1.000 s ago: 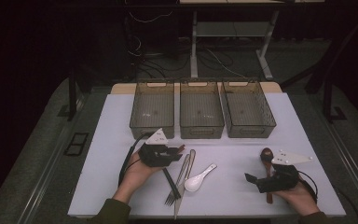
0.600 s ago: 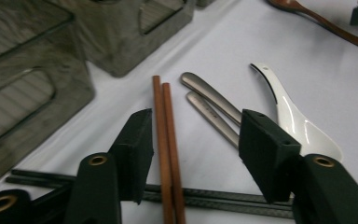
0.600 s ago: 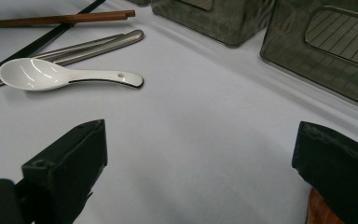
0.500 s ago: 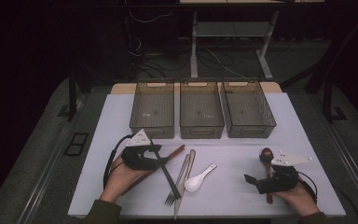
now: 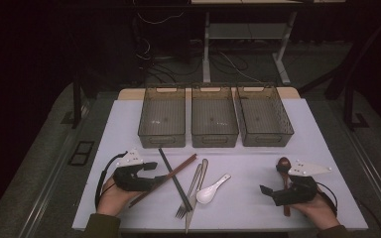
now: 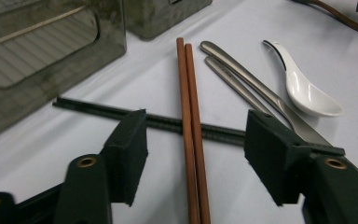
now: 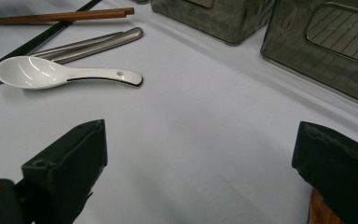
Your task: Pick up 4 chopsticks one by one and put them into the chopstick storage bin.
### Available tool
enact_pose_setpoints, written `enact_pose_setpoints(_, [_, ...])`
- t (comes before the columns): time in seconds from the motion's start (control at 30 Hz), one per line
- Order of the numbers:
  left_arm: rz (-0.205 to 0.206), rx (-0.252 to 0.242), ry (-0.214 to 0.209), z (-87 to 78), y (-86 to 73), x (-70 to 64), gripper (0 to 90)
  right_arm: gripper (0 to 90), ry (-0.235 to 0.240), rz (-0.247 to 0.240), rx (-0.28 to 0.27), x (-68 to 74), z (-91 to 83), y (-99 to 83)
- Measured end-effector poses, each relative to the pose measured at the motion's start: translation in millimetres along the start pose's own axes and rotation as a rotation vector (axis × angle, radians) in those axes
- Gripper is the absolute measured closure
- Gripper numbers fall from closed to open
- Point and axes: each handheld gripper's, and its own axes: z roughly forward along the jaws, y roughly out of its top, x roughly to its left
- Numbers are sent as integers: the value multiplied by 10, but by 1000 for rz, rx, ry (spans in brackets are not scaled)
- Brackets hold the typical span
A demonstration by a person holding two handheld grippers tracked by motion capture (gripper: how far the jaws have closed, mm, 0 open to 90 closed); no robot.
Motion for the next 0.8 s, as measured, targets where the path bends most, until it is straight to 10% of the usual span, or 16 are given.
enact_pose_setpoints(0.4, [23,50,-8,56,-40,-11,733,28,-2,-1,4,-2,-4,-3])
enact_pose_setpoints(0.8, [30,95,-9,157,-57,17,799,28,-6,-2,2,-4,-7,-3])
